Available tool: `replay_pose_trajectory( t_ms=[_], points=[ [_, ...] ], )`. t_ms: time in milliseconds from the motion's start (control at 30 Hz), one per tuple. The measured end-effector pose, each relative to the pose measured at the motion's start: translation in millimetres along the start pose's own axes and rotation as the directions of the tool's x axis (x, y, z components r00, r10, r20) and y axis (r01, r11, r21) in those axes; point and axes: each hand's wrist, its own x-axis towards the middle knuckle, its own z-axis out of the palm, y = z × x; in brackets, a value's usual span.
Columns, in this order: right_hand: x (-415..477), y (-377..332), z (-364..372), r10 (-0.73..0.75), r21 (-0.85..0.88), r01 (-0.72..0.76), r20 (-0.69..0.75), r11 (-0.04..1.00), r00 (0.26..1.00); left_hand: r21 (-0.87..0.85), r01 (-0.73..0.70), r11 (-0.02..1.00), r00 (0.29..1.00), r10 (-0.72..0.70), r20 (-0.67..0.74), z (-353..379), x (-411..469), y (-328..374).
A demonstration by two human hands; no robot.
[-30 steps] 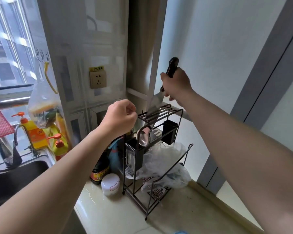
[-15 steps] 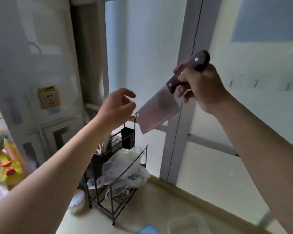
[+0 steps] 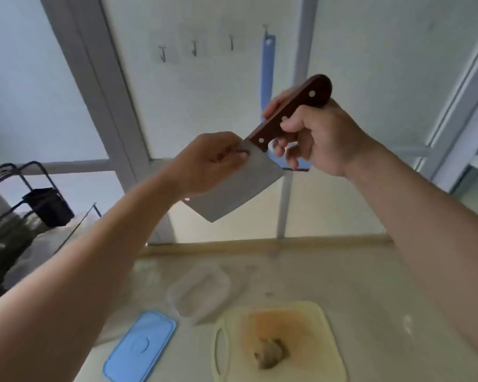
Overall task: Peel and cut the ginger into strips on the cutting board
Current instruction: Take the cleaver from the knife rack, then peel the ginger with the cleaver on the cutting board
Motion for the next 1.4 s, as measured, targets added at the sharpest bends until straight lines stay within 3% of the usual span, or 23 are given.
replay_pose_trajectory(
  t_ms=[200, 367, 433, 500, 567, 633, 733, 867, 967, 1067, 1233, 1400],
  points=[
    [-72, 31, -71, 0.159, 0.042, -0.159, -0.009, 0.986, 0.987, 0.163, -0.083, 0.983, 0.995, 0.073, 0.068, 82, 5, 28],
    [-121, 24, -124, 0.348, -0.132, -0.343, 0.014, 0.930, 0.938, 0.250, -0.136, 0.959, 0.975, 0.085, 0.205, 117, -3, 29],
    [-130, 21, -127, 0.449, -0.414, -0.398, 0.028, 0.819, 0.893, 0.292, -0.201, 0.935, 0.950, 0.113, 0.293, 128, -8, 28],
    [-132, 29, -114, 0.592, -0.722, -0.403, 0.012, 0.563, 0.806, 0.338, -0.255, 0.906, 0.914, 0.113, 0.389, 139, -15, 29],
    [-132, 45, -89, 0.700, -0.854, -0.389, -0.042, 0.345, 0.713, 0.378, -0.297, 0.877, 0.883, 0.101, 0.458, 152, -22, 33],
    [-137, 72, -65, 0.728, -0.878, -0.389, -0.069, 0.280, 0.682, 0.422, -0.327, 0.846, 0.866, 0.089, 0.492, 167, -30, 34],
    [-155, 123, -44, 0.709, -0.864, -0.411, -0.093, 0.291, 0.699, 0.479, -0.353, 0.804, 0.860, 0.078, 0.504, 193, -46, 16],
    [-185, 199, -34, 0.651, -0.868, -0.380, -0.090, 0.320, 0.754, 0.439, -0.365, 0.821, 0.867, 0.128, 0.481, 235, -83, -38],
    [-210, 257, -32, 0.617, -0.832, -0.418, -0.121, 0.364, 0.777, 0.469, -0.448, 0.761, 0.891, 0.340, 0.300, 267, -118, -84],
    [-233, 307, -33, 0.606, -0.779, -0.465, -0.140, 0.421, 0.783, 0.428, -0.415, 0.803, 0.906, 0.409, 0.112, 285, -157, -121],
    [-259, 348, -31, 0.573, -0.753, -0.452, -0.123, 0.477, 0.810, 0.321, -0.429, 0.844, 0.896, 0.352, 0.271, 321, -228, -165],
    [-277, 351, -26, 0.585, -0.708, -0.513, -0.173, 0.486, 0.792, 0.360, -0.414, 0.836, 0.907, 0.344, 0.244, 341, -248, -178]
  ],
)
